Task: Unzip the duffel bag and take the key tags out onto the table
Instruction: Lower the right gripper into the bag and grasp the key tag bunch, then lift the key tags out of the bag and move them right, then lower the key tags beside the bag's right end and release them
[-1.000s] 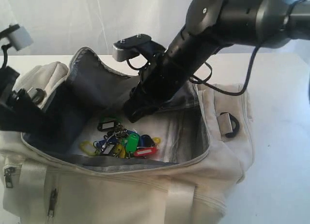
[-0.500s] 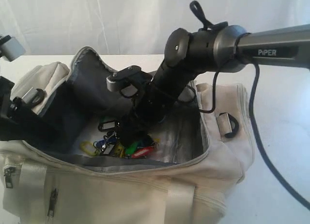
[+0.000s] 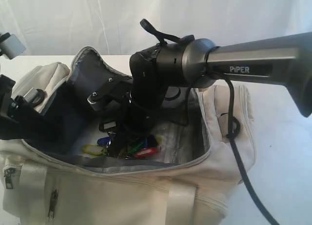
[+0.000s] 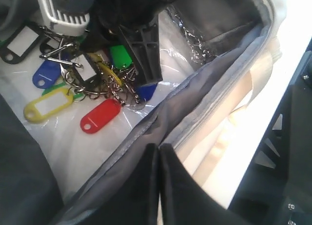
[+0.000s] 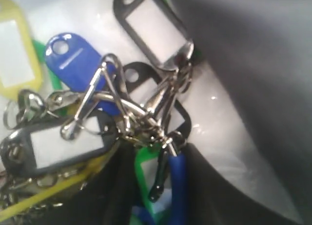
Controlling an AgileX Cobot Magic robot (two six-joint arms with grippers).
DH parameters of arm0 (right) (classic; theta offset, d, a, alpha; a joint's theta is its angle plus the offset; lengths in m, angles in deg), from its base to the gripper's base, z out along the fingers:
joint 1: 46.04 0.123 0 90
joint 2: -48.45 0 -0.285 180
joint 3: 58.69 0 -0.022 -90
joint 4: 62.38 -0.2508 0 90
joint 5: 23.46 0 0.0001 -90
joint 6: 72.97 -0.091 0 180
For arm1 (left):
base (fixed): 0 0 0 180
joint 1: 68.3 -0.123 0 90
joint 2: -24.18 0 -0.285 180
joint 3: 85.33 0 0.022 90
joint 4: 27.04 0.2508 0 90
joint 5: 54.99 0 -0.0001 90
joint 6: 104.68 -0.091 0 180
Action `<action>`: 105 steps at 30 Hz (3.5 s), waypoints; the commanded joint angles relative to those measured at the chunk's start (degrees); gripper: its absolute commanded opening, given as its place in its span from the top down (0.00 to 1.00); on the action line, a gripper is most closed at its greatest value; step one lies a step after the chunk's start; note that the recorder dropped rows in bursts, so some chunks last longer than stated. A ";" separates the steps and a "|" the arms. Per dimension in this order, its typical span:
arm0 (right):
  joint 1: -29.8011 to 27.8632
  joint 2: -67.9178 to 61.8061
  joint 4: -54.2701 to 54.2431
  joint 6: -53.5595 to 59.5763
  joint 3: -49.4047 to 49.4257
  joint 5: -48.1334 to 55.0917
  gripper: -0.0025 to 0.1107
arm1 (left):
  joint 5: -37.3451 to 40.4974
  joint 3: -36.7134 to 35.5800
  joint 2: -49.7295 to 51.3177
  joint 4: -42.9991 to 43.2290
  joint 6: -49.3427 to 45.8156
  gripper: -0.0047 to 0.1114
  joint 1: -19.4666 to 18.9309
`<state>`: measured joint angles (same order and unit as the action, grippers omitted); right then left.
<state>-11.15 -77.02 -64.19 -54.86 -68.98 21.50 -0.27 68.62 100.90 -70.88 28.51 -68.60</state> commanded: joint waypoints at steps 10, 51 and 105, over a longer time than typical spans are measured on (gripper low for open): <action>-0.39 8.64 1.82 -2.48 -5.13 0.77 0.98 | 1.63 -0.46 -0.60 -1.40 -0.76 0.96 -0.18; -0.71 47.86 30.29 -19.02 -4.57 25.01 0.98 | 2.04 -0.46 -0.60 -1.40 -1.14 0.96 -0.18; -30.59 47.62 -6.46 -20.82 45.70 -11.28 0.49 | 2.55 -0.46 -2.20 -2.02 -2.73 0.96 -0.18</action>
<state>-41.44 -33.09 -72.59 -76.41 -22.16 6.18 1.16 68.62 100.62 -71.86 26.17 -68.60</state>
